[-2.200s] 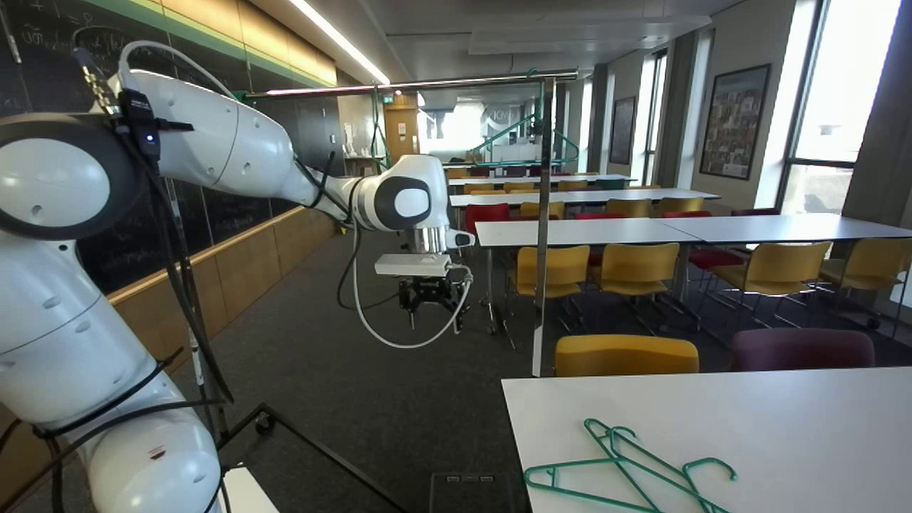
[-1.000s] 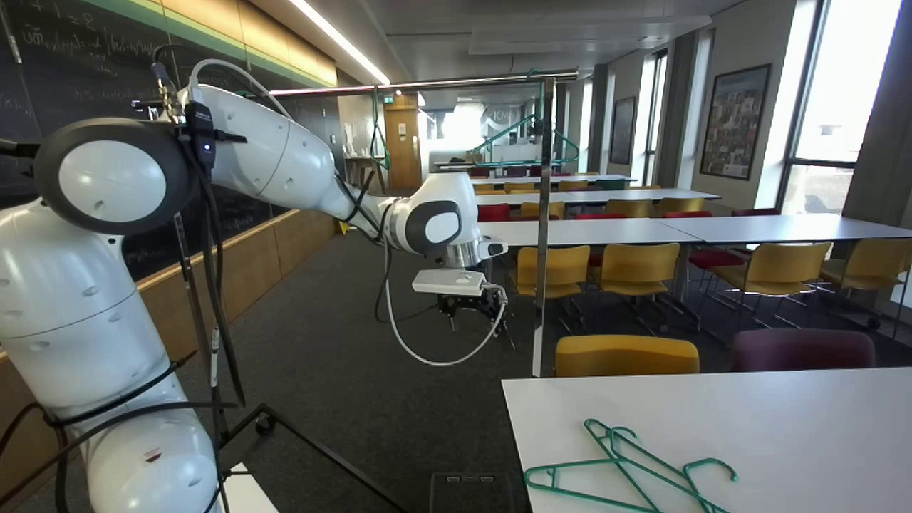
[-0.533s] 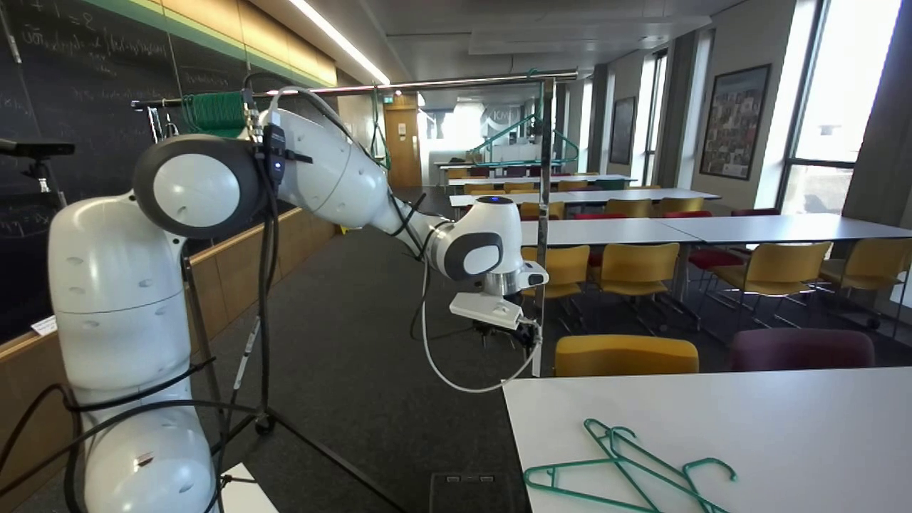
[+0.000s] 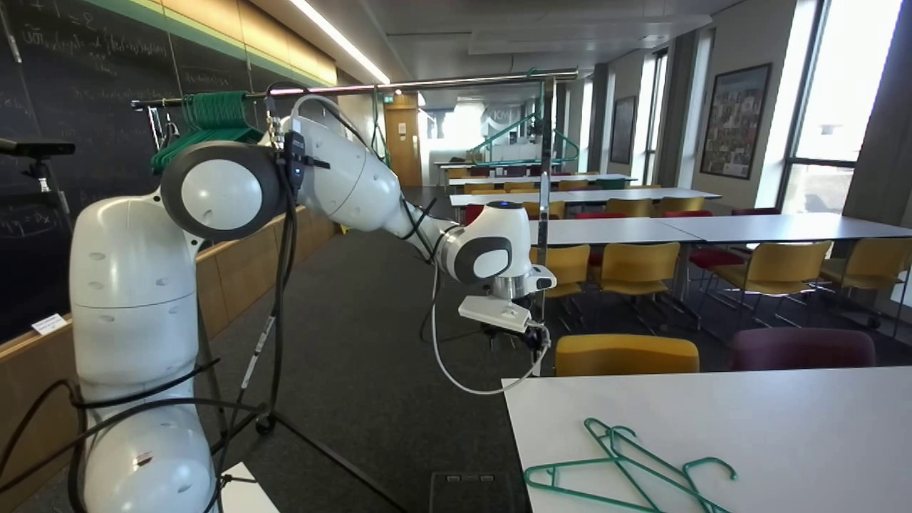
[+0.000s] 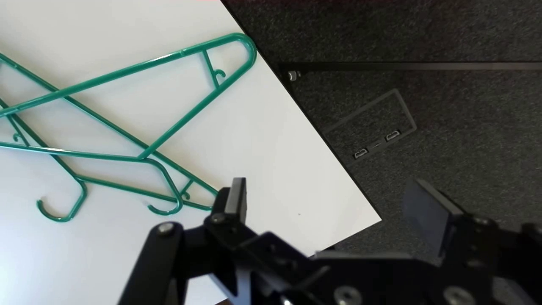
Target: Pick up one hanger from the table and put it on the right side of the railing
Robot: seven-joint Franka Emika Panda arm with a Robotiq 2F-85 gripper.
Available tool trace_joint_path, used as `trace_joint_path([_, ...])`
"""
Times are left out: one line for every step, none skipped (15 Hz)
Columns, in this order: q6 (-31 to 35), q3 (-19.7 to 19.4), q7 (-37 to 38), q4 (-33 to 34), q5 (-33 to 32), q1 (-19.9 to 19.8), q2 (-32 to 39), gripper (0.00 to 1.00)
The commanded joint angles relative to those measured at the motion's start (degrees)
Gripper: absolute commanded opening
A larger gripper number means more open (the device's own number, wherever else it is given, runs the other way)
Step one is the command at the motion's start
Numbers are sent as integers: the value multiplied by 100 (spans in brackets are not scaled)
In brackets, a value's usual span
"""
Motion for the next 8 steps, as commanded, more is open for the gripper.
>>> trace_joint_path([-11,144,26,8,-34,-139,-4,100])
trace_joint_path([-11,144,26,9,-34,-139,-4,100])
trace_joint_path([83,146,-58,10,-98,-134,-15,100])
trace_joint_path([97,175,-250,75,-129,-149,64,100])
trace_joint_path([21,213,-427,127,-133,-166,143,100])
trace_joint_path([27,238,-543,168,-134,-175,239,100])
trace_joint_path([58,242,-575,210,-217,-174,377,100])
trace_joint_path([16,279,-774,247,-161,-209,523,100])
